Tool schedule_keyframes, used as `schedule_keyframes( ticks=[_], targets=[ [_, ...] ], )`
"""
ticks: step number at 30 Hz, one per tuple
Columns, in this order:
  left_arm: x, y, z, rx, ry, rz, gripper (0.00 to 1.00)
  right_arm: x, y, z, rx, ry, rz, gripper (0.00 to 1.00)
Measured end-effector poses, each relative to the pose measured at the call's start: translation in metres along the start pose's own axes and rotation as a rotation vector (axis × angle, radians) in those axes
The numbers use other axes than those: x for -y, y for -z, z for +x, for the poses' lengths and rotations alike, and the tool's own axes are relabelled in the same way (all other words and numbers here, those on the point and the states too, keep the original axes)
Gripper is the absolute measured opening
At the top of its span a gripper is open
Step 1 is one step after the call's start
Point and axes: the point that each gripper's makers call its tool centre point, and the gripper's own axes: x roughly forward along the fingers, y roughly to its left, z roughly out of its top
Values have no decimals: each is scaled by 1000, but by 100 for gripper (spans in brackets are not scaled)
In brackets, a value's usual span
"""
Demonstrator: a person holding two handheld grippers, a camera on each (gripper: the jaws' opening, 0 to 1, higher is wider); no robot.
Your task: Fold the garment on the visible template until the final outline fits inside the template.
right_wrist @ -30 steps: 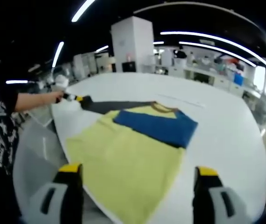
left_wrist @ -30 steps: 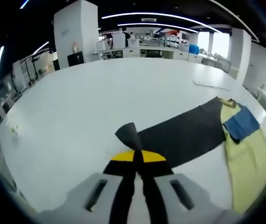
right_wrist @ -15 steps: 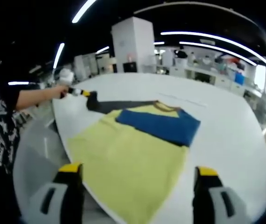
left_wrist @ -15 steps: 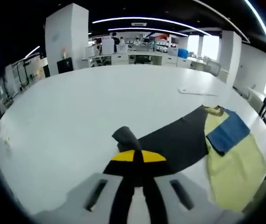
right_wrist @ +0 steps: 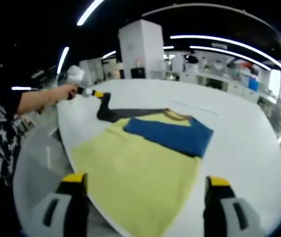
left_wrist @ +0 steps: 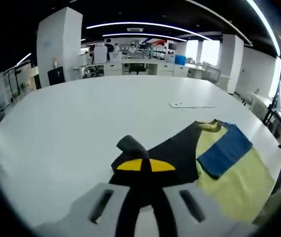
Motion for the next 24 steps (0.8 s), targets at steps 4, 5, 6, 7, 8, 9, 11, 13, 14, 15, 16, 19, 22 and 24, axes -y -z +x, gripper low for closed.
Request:
schedule_keyframes(
  ticks=[4,5,6,7,8,9,11,13,14,15,16,19,22,24],
  targets=[
    [18,-10,4,7,31,2,0,-2,0,1,-2,-3,-2,99],
    [19,-10,6,7,39,5,0,-3,1,1,-2,-4,-3,99],
    [24,-13,7,10,44,7,0,-3,1,1,-2,-5,-2,99],
    [34,-16,8,15,50,17,0,-3,1,2,-2,-7,-2,99],
    [38,-18,9,17,55,23,0,-3,1,2,-2,-7,-3,99],
    [41,-19,9,19,59,26,0,-3,1,2,-3,-7,-3,99],
    [44,-22,11,25,71,32,0,-3,1,1,-6,-6,-4,99],
    [47,-26,15,28,82,33,0,-4,1,1,-7,-5,-4,99],
    [52,-29,16,32,89,32,0,-4,2,1,-8,-5,-3,99],
    [58,-31,16,33,94,31,0,-4,2,1,-8,-5,-4,99],
    [61,-33,19,36,102,27,0,-5,2,1,-7,-6,-3,99],
    [66,-38,21,42,120,27,0,-6,2,0,-12,-6,-6,99],
    [73,-46,20,48,140,18,0,-8,3,-2,-18,-7,-15,99],
    [78,-48,21,51,153,16,0,-9,3,-2,-18,-10,-16,99]
  ],
)
